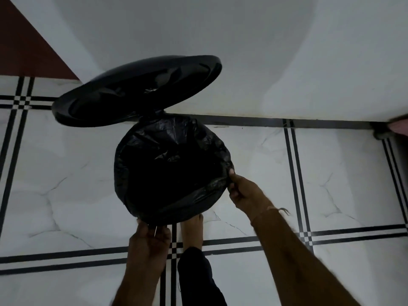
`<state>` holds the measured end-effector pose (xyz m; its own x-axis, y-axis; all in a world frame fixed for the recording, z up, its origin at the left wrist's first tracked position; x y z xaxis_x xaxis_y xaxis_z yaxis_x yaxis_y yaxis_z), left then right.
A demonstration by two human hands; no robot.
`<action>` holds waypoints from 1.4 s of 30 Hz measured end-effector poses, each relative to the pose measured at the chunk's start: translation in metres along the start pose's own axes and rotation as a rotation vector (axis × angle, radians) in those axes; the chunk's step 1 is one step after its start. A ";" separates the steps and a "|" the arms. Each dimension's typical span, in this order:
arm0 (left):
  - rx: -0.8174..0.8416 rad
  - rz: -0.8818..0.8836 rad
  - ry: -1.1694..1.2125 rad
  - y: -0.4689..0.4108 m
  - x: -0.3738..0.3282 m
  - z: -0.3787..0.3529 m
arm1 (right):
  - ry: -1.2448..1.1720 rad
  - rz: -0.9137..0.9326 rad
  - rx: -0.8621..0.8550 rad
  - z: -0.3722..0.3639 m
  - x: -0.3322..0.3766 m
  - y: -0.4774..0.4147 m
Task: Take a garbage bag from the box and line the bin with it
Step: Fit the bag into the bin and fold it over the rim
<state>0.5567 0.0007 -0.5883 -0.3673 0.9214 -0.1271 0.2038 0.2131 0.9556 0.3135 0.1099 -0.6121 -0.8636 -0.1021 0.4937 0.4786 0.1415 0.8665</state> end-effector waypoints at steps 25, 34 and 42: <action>-0.058 -0.150 -0.328 -0.003 -0.035 -0.016 | 0.039 0.096 0.278 -0.009 0.006 0.018; -0.156 -0.203 -0.430 0.010 -0.064 -0.042 | 0.311 0.294 -0.034 -0.054 0.016 0.030; -0.156 -0.098 -0.376 -0.002 -0.070 -0.051 | 0.502 0.371 -0.343 -0.086 0.005 0.007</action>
<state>0.5354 -0.0808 -0.5681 -0.0156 0.9599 -0.2797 0.0339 0.2801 0.9594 0.3267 0.0261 -0.5971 -0.4966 -0.5601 0.6631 0.8208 -0.0545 0.5686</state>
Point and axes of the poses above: each hand's wrist, its own y-axis away from the middle knuckle, its own z-axis out of the back of the hand, x = y × z, the point moved 1 cm from there along -y, towards the middle knuckle, and after that the axes turned 5 degrees about z, right-handed, at the moved point
